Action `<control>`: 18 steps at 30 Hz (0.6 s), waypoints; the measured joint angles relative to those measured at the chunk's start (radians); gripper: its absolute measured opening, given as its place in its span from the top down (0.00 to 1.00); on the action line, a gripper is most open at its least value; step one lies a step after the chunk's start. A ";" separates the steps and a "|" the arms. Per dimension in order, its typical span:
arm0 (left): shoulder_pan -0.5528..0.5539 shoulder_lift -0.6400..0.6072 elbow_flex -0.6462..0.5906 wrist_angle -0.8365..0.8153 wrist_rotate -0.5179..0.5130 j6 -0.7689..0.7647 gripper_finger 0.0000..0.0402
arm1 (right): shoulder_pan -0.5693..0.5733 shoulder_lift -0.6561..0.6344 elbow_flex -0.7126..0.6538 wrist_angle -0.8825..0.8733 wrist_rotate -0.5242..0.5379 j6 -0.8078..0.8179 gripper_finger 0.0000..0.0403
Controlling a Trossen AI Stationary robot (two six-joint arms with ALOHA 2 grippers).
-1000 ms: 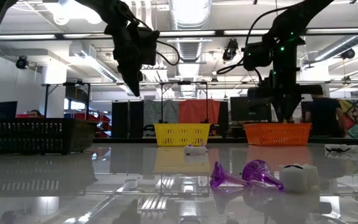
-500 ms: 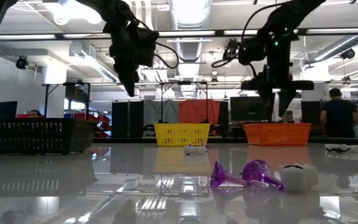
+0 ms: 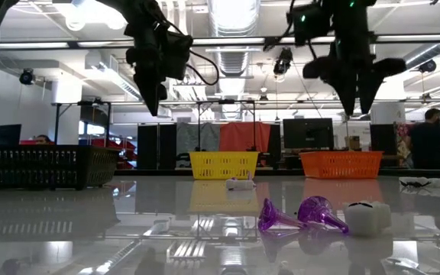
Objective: Sort Halloween decoration
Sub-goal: Put the black spider toy into the yellow basket
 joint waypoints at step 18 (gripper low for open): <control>-0.001 0.000 -0.001 0.051 0.000 0.030 0.76 | 0.539 -0.060 -0.011 -0.010 0.000 0.623 0.63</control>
